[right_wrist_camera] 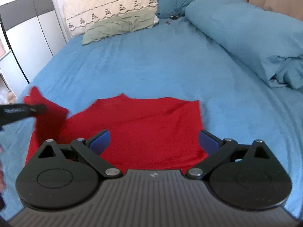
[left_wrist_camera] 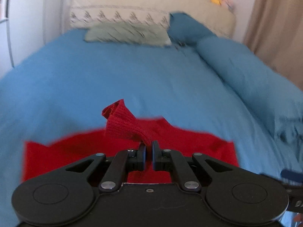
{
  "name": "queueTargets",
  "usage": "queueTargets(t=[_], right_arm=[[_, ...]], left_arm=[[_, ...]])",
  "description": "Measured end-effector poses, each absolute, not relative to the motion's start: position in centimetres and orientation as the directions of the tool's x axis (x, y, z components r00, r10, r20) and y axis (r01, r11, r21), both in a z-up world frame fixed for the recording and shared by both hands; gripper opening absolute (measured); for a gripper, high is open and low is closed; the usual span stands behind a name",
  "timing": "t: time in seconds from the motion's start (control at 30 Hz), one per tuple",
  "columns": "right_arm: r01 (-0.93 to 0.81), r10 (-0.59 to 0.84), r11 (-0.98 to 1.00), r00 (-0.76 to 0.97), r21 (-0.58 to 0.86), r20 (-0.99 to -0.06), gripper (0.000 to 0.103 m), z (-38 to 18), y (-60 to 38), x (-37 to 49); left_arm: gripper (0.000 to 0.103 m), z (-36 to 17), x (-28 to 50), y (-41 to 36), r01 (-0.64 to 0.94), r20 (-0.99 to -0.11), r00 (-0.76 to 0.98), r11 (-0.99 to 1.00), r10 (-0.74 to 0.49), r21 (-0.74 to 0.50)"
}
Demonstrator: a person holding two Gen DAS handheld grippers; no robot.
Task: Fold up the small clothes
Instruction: 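Grasp the other sleeve cuff with the left gripper and lift it, then lay the held sleeve across the sweater body and open the left gripper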
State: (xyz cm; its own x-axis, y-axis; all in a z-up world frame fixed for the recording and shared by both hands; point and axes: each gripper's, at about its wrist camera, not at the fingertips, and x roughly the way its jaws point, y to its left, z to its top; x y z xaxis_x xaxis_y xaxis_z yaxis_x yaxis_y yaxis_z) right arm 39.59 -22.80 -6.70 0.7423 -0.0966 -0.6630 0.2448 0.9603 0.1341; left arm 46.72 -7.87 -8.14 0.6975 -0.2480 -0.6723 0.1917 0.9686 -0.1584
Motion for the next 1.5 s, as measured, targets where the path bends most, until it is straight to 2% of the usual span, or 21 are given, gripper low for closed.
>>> queueTargets(t=[0.27,0.43,0.5,0.53,0.57,0.63,0.73,0.83,1.07,1.2,1.43,1.5], right_arm=[[0.236,-0.077,0.961,0.724,0.142,-0.686,0.103,-10.4,-28.6,40.0],[0.188,-0.030,0.970,0.721,0.154,-0.692,0.103,-11.9,-29.7,40.4],[0.177,-0.015,0.971,0.719,0.163,-0.695,0.103,-12.0,-29.9,40.5],[0.171,-0.002,0.970,0.717,0.174,-0.698,0.103,-12.1,-29.9,40.6],[0.168,0.009,0.968,0.716,0.185,-0.698,0.103,-12.1,-29.9,40.7],[0.166,0.021,0.966,0.715,0.199,-0.698,0.103,-11.8,-29.7,40.8],[0.164,0.034,0.963,0.711,0.212,-0.703,0.103,-11.2,-29.0,41.2],[0.149,0.066,0.961,0.696,0.234,-0.715,0.103,-10.5,-27.8,41.9],[0.159,0.178,0.925,0.619,0.344,-0.765,0.102,-12.4,-23.6,44.9],[0.253,0.166,0.890,0.595,0.379,-0.787,0.080,-15.0,-22.3,46.5],[0.302,0.128,0.884,0.578,0.357,-0.806,0.063,-17.3,-21.2,48.4],[0.294,0.112,0.895,0.579,0.335,-0.808,0.047,-17.3,-20.9,48.9]], left_arm=[[0.006,-16.4,48.3,-14.3,0.194,-0.767,0.606,0.974,-0.212,-0.115],[0.009,-17.8,48.4,-14.4,0.177,-0.778,0.594,0.976,-0.206,-0.123],[0.026,-17.4,48.1,-13.9,0.175,-0.778,0.587,0.973,-0.224,-0.148],[0.044,-17.0,47.4,-13.9,0.173,-0.774,0.587,0.971,-0.235,-0.164],[0.058,-16.4,47.1,-13.6,0.169,-0.766,0.596,0.970,-0.240,-0.173],[0.065,-14.7,46.6,-12.7,0.158,-0.748,0.625,0.974,-0.224,-0.160],[0.066,-12.5,45.8,-10.2,0.129,-0.739,0.648,0.983,-0.184,-0.132],[0.072,-10.9,45.3,-7.1,0.083,-0.736,0.665,0.992,-0.123,-0.091],[0.072,-11.4,44.8,-1.3,0.023,-0.765,0.641,0.998,-0.062,-0.061],[0.072,-12.3,44.6,0.1,0.026,-0.768,0.638,0.999,-0.043,-0.034],[0.072,-13.9,44.6,2.3,0.004,-0.781,0.624,1.000,-0.024,-0.027],[0.072,-14.1,44.0,3.4,-0.029,-0.781,0.624,0.999,-0.010,-0.036]])
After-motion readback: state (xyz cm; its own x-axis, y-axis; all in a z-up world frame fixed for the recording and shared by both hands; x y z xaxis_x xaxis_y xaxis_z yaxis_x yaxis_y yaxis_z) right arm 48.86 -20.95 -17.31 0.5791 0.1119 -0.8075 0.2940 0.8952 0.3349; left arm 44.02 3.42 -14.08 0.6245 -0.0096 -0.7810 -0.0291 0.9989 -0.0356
